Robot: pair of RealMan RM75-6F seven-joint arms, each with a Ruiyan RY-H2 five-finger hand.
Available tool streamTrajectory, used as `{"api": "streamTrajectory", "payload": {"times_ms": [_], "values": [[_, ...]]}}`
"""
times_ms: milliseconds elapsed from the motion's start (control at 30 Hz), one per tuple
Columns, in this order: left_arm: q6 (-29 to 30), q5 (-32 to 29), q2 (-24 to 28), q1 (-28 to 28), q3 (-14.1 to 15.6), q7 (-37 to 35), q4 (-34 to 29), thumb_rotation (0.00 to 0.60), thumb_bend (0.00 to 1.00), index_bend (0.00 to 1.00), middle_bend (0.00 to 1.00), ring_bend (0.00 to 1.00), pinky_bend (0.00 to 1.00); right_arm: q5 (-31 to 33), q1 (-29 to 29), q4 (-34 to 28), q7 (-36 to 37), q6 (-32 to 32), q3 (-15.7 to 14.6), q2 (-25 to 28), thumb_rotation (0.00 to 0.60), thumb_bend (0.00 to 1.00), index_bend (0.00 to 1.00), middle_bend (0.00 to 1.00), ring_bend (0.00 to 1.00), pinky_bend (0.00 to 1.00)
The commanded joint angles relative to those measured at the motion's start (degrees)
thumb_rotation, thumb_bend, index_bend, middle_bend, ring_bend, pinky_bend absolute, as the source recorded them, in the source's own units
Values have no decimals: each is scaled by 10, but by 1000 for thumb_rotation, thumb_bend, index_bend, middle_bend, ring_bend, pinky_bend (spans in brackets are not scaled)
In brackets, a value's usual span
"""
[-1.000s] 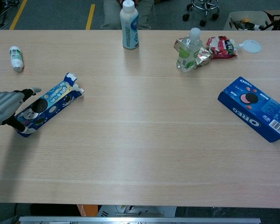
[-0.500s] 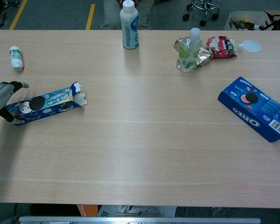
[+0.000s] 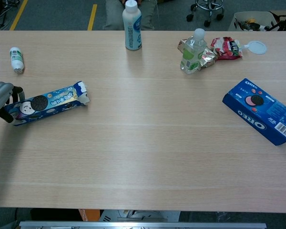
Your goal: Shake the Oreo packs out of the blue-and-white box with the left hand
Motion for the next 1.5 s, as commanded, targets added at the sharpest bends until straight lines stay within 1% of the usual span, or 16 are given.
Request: {"api": "streamTrajectory", "payload": {"times_ms": [33,367,533,800,933,1067,1200,1500], "values": [[4,11,13,-5,1,9,-15,600,64,523,564,483,620,0,-1,1,1,1,0,0,600,333,408,443,458,456],[35,87,82,-25,8,54,-93,600,64,521,563,484,627,2,-2,4,3,-1,-1,-1,600,333,407,443,458,456],[51,133,112,-40,13,103,-134,600,64,519,559,478,626,1,-1,4,1,-3,-1,-3,600,333,408,443,458,456],[64,174,129,-56,18,193,-177,600,64,511,550,467,625,2,-4,6,5,0,-2,-3,600,333,408,443,458,456],[66,182,136,-63,19,257,-199,600,64,503,544,460,625,2,-5,7,6,2,-1,-2,600,333,407,443,458,456],[64,192,144,-71,19,294,-220,600,64,500,543,458,625,3,-5,9,9,1,-2,-3,600,333,407,443,458,456],[56,179,151,-76,20,348,-241,600,64,491,540,451,625,3,-6,12,11,1,-2,-4,600,333,408,443,458,456],[69,180,156,-76,16,373,-265,600,64,489,537,450,625,3,-6,16,17,1,-1,-4,600,333,407,443,458,456]]}}
